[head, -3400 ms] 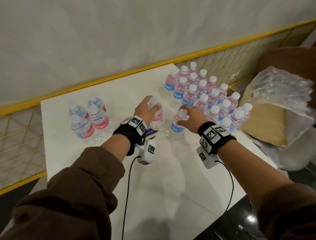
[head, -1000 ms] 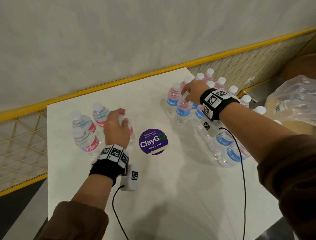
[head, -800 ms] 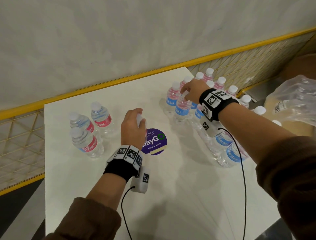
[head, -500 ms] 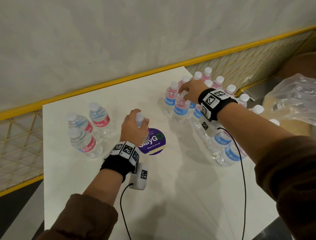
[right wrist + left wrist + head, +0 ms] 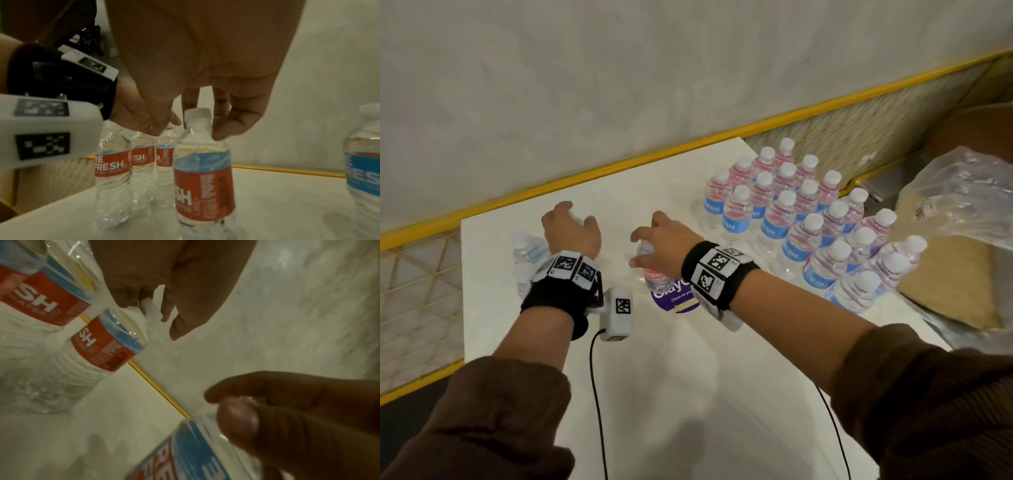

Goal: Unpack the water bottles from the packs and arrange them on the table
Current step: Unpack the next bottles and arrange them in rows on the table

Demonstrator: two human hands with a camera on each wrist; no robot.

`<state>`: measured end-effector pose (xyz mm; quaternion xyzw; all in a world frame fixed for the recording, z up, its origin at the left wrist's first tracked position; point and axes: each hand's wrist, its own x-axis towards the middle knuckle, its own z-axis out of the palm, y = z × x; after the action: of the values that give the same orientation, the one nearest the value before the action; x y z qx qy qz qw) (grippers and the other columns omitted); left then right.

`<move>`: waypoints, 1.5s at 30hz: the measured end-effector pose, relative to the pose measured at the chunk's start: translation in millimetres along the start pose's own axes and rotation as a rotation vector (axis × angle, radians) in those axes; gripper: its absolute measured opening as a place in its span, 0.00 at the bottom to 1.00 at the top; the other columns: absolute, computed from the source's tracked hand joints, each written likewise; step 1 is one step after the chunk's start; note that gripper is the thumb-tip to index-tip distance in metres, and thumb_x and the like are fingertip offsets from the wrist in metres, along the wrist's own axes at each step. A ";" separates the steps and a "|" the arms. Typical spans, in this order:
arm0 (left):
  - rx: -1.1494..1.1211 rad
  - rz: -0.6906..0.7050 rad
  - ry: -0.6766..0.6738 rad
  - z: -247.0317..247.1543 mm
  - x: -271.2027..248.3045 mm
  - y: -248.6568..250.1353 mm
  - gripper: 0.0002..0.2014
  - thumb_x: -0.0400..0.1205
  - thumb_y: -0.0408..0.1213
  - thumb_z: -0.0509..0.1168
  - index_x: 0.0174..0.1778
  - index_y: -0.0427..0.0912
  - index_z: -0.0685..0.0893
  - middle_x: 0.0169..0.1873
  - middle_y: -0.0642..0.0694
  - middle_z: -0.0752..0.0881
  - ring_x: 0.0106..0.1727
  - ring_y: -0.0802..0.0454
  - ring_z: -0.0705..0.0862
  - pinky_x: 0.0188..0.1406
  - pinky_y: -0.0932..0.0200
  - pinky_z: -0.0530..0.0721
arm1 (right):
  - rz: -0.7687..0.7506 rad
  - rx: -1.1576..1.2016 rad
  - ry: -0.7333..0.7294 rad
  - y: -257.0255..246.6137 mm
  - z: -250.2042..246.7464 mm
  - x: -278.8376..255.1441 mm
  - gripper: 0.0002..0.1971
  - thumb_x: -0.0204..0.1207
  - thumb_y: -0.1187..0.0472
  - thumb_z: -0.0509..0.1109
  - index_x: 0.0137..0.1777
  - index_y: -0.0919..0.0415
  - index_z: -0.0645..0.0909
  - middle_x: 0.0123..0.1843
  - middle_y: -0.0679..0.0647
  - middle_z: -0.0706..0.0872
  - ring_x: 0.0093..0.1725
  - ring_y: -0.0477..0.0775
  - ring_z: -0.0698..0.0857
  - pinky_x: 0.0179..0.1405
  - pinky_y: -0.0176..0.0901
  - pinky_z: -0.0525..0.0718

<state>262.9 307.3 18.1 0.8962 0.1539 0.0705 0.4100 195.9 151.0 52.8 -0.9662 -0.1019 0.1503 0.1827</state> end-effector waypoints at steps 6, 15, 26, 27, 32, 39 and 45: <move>0.111 0.007 0.010 -4.9 1.1 -4.3 0.19 0.83 0.34 0.61 0.71 0.37 0.73 0.67 0.31 0.77 0.69 0.33 0.75 0.68 0.47 0.71 | 0.073 -0.008 0.082 18.7 -13.8 -11.5 0.16 0.76 0.57 0.70 0.61 0.62 0.80 0.61 0.59 0.75 0.59 0.61 0.79 0.50 0.42 0.73; -0.053 0.132 -0.228 26.1 -52.5 30.3 0.14 0.83 0.33 0.60 0.65 0.40 0.77 0.62 0.34 0.81 0.62 0.36 0.80 0.51 0.60 0.72 | 0.248 -0.124 0.059 77.8 -42.3 -53.5 0.15 0.75 0.62 0.72 0.61 0.61 0.80 0.64 0.59 0.77 0.62 0.60 0.78 0.52 0.41 0.74; -0.033 0.237 -0.425 73.4 -85.1 51.3 0.14 0.84 0.42 0.59 0.64 0.43 0.72 0.57 0.38 0.83 0.57 0.37 0.81 0.48 0.58 0.72 | 0.344 -0.160 0.014 110.2 -65.0 -69.0 0.24 0.76 0.49 0.70 0.69 0.59 0.76 0.66 0.58 0.79 0.65 0.59 0.78 0.57 0.44 0.74; -0.025 0.244 -0.431 73.9 -84.2 50.0 0.15 0.84 0.42 0.58 0.65 0.42 0.71 0.57 0.37 0.83 0.57 0.36 0.81 0.47 0.58 0.71 | 0.350 -0.136 0.071 111.5 -70.5 -65.4 0.24 0.76 0.48 0.69 0.69 0.60 0.76 0.66 0.58 0.79 0.65 0.59 0.78 0.60 0.45 0.75; -0.035 0.272 -0.448 72.7 -84.6 45.3 0.17 0.84 0.45 0.59 0.67 0.43 0.71 0.58 0.37 0.82 0.58 0.37 0.80 0.48 0.58 0.71 | 0.399 -0.122 0.199 117.9 -94.0 -34.4 0.25 0.78 0.50 0.67 0.73 0.60 0.73 0.68 0.60 0.79 0.68 0.62 0.77 0.62 0.46 0.75; -0.027 0.289 -0.453 72.9 -80.9 43.4 0.17 0.84 0.44 0.59 0.66 0.42 0.71 0.58 0.37 0.83 0.58 0.36 0.80 0.47 0.59 0.70 | 0.361 -0.157 0.127 120.5 -81.1 -8.7 0.20 0.79 0.54 0.64 0.72 0.53 0.75 0.71 0.58 0.78 0.68 0.63 0.77 0.65 0.48 0.74; -0.044 0.298 -0.460 74.8 -79.8 40.5 0.16 0.84 0.44 0.59 0.65 0.42 0.71 0.55 0.37 0.83 0.55 0.37 0.81 0.46 0.57 0.71 | 0.334 -0.118 0.172 128.2 -81.8 -4.3 0.18 0.80 0.62 0.65 0.70 0.56 0.78 0.66 0.61 0.82 0.64 0.61 0.80 0.54 0.40 0.73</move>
<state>215.4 202.4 -0.2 0.8923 -0.0783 -0.0720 0.4388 236.9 6.6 77.3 -0.9881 0.0674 0.0890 0.1062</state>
